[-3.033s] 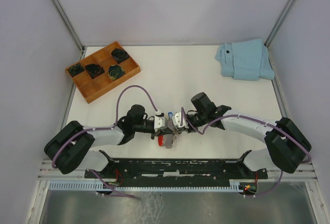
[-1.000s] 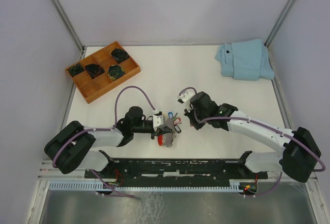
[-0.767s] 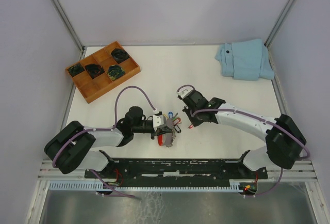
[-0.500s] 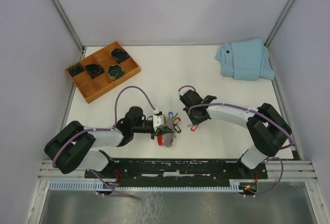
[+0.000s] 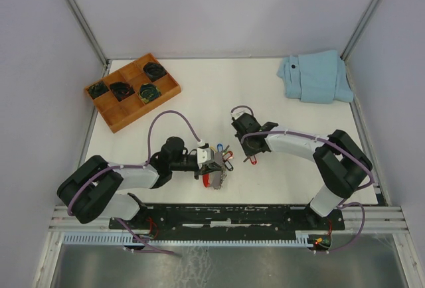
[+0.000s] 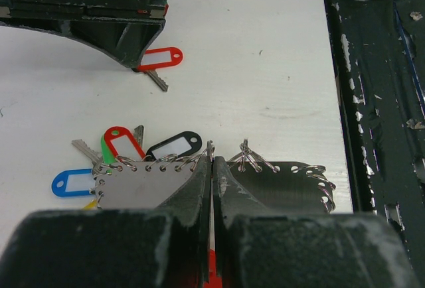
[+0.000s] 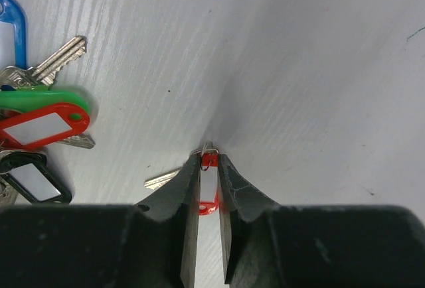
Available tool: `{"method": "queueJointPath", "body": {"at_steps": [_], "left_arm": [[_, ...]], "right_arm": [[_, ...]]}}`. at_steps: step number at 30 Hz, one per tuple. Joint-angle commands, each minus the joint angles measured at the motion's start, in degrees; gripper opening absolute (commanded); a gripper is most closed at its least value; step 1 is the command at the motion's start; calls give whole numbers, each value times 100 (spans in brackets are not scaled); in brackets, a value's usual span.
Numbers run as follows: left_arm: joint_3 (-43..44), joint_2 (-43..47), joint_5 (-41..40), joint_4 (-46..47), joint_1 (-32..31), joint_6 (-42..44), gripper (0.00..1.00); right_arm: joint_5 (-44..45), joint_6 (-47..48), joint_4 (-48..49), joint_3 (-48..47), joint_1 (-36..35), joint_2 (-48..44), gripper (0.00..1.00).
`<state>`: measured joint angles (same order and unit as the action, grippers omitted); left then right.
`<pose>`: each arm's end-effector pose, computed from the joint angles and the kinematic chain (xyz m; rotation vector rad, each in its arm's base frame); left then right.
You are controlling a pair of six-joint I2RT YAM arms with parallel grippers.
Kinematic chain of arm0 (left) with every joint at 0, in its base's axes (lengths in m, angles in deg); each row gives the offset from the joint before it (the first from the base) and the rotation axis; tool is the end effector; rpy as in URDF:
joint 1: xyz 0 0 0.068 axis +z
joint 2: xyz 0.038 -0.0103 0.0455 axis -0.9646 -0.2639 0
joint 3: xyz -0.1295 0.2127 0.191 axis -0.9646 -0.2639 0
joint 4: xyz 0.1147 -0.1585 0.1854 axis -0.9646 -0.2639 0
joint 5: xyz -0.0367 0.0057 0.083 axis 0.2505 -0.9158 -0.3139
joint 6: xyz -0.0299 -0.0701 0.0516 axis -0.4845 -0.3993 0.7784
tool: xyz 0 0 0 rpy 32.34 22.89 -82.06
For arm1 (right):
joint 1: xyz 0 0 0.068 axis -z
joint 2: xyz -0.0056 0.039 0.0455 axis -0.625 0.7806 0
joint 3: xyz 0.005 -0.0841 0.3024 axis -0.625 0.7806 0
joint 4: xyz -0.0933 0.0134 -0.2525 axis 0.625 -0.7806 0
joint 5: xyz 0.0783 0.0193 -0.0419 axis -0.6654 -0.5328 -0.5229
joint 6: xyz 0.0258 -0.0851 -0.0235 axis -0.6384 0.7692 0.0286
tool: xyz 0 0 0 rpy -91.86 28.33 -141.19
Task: Put the keys on the keyring
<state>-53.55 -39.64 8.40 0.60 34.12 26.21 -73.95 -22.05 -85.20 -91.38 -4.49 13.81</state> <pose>0.1589 -0.2107 0.1722 1.3722 1.3935 -0.9899 0.2618 0.2180 0.1606 -0.4922 2.6149 0.0075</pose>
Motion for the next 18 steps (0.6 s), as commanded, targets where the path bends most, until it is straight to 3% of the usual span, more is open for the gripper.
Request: {"method": "queueJointPath", "body": {"at_steps": [1, 18], "left_arm": [[164, 50, -27, 141, 14, 18, 3], [181, 37, -5, 113, 15, 12, 3]], "right_arm": [[-71, -66, 81, -23, 78, -189, 24], [-145, -141, 196, 67, 256, -35, 19]]}}
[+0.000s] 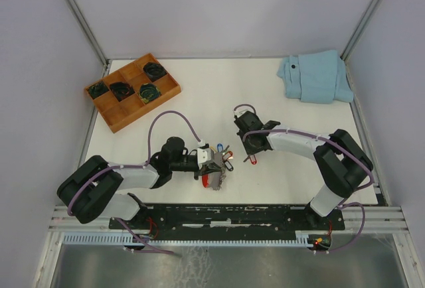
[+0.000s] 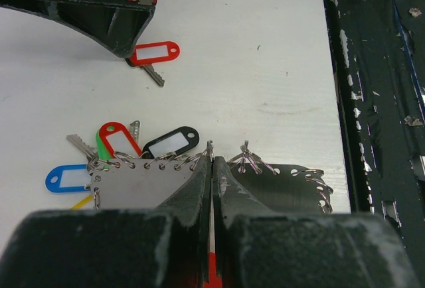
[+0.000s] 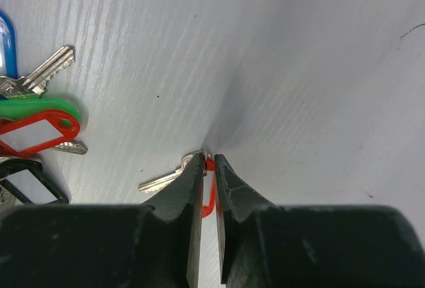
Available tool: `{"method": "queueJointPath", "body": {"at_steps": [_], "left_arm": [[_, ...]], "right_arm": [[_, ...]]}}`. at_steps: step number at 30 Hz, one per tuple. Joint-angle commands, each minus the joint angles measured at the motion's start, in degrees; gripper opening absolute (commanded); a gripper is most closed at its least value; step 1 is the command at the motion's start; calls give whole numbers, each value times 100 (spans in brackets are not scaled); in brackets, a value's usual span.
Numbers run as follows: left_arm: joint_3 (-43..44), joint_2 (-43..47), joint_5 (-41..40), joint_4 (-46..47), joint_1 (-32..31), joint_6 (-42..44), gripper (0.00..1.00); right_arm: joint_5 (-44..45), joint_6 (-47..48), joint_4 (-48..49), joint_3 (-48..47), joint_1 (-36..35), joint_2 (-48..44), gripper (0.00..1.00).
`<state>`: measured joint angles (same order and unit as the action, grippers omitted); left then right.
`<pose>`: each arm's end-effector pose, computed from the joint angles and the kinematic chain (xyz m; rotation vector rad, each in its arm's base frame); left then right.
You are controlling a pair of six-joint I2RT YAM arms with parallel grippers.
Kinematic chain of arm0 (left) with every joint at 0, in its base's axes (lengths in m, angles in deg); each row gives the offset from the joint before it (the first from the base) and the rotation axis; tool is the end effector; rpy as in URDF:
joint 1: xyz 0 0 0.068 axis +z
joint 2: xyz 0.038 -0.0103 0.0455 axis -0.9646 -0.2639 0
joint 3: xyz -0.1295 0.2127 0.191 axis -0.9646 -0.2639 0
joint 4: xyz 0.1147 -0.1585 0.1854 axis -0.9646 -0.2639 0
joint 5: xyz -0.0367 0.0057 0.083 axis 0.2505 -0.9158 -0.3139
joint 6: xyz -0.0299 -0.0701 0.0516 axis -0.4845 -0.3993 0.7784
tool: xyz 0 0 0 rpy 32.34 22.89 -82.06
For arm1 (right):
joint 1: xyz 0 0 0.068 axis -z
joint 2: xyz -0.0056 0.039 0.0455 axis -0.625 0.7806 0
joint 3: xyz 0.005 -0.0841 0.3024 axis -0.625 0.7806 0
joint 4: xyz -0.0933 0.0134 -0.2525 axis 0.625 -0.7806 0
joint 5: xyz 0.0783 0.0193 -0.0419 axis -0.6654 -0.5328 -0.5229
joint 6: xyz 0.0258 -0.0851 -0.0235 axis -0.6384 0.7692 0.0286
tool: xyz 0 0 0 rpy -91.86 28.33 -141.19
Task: Put the keys on the keyring
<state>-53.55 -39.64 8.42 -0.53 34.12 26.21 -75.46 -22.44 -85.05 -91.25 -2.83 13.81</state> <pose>0.1581 -0.2101 0.1698 1.3769 1.4130 -0.9950 0.2666 0.2119 0.1596 -0.4548 2.6341 0.0314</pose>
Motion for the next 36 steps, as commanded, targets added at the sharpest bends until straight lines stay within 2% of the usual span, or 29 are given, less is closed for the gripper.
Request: {"method": "queueJointPath", "body": {"at_steps": [1, 12, 21, 23, 27, 36], "left_arm": [[180, 37, 2, 226, 15, 11, 3], [182, 39, 7, 226, 19, 13, 3], [186, 44, 8, 218, 17, 10, 3], [175, 54, -2, 217, 15, 13, 3], [156, 96, -19, 238, 20, 8, 3], [49, 176, -38, 452, 30, -40, 3]], "right_arm": [[-23, -108, 181, 57, 104, -13, 17], [-287, -184, 203, 83, 203, 138, 13], [-437, -29, 83, 86, 204, -77, 1], [-563, 145, 128, 133, 205, -243, 1], [-987, 801, 401, 357, 205, -695, 0], [-2634, 1854, 1461, 1133, 197, -1614, 1]]}}
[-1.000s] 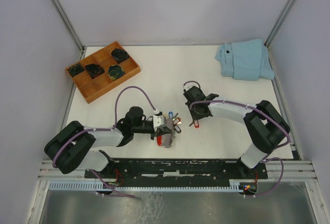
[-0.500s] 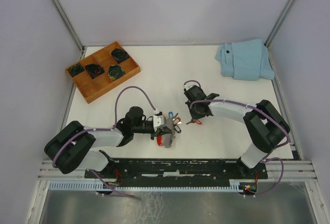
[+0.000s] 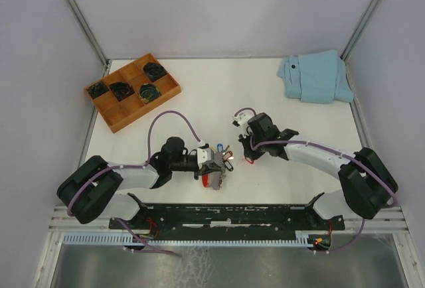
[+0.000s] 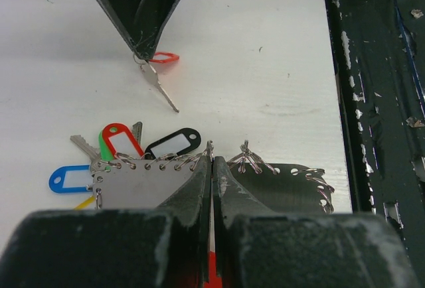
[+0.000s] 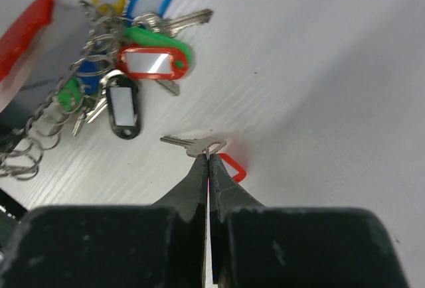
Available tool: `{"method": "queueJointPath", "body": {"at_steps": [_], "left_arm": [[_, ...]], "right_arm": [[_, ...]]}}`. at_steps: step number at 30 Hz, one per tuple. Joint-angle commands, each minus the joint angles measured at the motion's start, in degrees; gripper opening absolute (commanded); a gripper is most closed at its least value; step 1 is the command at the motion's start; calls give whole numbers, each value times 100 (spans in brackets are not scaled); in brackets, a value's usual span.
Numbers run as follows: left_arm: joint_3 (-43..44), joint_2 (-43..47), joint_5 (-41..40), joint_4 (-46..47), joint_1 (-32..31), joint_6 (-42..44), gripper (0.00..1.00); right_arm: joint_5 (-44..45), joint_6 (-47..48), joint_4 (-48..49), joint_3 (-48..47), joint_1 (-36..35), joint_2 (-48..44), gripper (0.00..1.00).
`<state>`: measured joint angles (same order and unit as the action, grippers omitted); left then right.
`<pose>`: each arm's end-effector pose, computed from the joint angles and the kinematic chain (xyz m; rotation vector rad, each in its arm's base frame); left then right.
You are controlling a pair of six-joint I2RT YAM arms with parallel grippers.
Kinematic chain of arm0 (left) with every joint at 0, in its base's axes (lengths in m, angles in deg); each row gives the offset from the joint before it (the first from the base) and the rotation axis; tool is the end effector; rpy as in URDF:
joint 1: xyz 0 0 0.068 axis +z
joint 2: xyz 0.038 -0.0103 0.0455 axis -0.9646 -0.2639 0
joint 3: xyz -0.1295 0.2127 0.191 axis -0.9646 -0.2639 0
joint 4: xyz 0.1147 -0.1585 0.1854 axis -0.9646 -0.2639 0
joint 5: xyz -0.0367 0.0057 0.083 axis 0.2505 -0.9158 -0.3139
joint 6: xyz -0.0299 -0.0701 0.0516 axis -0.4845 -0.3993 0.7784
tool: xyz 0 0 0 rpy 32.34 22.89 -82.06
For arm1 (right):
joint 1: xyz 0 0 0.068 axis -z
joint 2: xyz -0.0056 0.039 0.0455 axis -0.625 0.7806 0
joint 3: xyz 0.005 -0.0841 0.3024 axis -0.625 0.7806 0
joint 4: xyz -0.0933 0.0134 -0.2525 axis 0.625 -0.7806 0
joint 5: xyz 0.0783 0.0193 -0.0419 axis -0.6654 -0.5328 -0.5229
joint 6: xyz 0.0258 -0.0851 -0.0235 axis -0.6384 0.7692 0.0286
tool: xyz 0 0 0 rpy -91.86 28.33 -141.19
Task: Put the keys on the keyring
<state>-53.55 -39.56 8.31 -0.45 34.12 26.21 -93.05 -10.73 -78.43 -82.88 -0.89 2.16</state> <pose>0.1583 -0.2100 0.1702 1.3753 1.4112 -0.9925 0.2332 0.2021 0.1834 -0.7514 2.4922 0.4198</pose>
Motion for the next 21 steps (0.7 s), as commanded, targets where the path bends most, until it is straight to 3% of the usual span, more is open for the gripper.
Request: {"method": "queueJointPath", "body": {"at_steps": [1, 7, 13, 21], "left_arm": [[35, 171, -8, 490, 31, -60, 3], [14, 73, 217, 622, 118, -101, 3], [58, 107, 331, 428, 173, 55, 3], [198, 45, 417, 21, 171, 230, 3]], "right_arm": [[-1053, 807, 1000, 427, 1, -570, 1], [-2442, 1847, 2472, 1431, 1, -1248, 1], [-3801, 3202, 2600, 1689, 2, -1269, 1], [-4265, 3503, 3144, 1640, -12, -913, 1]]}}
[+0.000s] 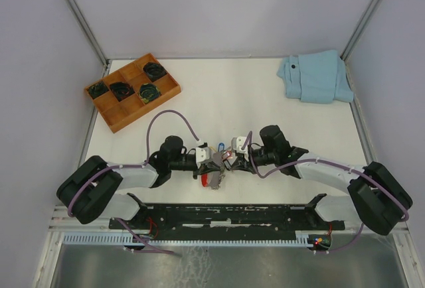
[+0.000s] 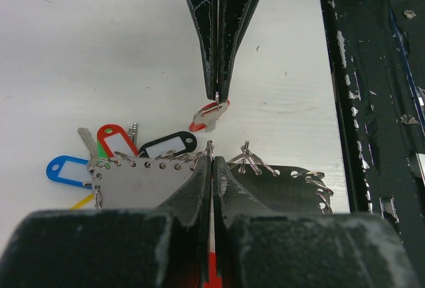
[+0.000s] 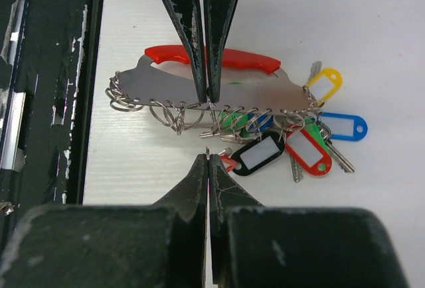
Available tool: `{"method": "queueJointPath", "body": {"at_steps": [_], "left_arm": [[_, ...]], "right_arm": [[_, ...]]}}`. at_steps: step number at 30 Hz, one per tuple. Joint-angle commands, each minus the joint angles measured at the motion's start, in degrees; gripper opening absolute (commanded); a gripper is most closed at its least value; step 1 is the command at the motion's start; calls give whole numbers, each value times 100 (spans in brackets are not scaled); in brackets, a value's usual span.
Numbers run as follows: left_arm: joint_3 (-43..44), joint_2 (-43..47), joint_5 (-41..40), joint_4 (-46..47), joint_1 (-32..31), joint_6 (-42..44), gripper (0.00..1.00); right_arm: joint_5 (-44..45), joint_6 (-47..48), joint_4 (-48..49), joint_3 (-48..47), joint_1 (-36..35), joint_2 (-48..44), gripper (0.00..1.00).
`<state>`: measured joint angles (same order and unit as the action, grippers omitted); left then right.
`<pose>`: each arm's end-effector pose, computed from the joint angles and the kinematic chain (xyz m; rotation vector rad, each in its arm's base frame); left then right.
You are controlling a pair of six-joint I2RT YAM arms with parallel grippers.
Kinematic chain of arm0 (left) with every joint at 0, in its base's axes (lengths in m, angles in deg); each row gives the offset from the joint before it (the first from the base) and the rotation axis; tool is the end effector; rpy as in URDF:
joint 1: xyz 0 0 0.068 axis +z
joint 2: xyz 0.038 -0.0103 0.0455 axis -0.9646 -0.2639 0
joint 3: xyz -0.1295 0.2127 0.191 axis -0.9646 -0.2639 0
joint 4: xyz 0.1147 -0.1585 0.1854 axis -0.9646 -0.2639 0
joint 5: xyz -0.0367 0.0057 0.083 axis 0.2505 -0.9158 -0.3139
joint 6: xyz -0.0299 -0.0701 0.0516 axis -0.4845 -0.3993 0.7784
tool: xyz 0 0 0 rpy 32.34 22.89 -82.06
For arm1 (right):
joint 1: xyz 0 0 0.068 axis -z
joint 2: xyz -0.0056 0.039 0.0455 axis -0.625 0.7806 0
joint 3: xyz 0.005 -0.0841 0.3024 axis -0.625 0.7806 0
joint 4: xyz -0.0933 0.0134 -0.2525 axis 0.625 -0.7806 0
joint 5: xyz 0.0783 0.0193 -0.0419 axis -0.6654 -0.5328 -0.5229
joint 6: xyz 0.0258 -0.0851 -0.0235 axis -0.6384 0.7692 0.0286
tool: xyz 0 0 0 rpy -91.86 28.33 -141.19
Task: Put the keys on the keyring
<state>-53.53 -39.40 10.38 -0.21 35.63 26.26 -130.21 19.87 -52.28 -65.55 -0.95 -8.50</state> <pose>0.1610 -0.2063 0.1723 1.3700 1.3985 -1.0076 0.1654 0.2090 0.1932 -1.4680 1.6138 0.9714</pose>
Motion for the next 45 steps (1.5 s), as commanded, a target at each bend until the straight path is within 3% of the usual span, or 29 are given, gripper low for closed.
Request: {"method": "queueJointPath", "body": {"at_steps": [1, 11, 28, 45], "left_arm": [[192, 38, 191, -8, 15, 236, 3], [286, -58, 169, -187, 17, 267, 3], [327, -99, 154, -250, 13, 284, 3], [320, -77, 117, -264, 9, 269, 3]], "right_arm": [[-584, 509, 499, -124, -3, 201, 1], [-498, 875, 447, -245, -110, 461, 1], [35, 1015, 1172, -148, -320, 676, 1], [-105, 1128, 824, -135, -346, 573, 1]]}}
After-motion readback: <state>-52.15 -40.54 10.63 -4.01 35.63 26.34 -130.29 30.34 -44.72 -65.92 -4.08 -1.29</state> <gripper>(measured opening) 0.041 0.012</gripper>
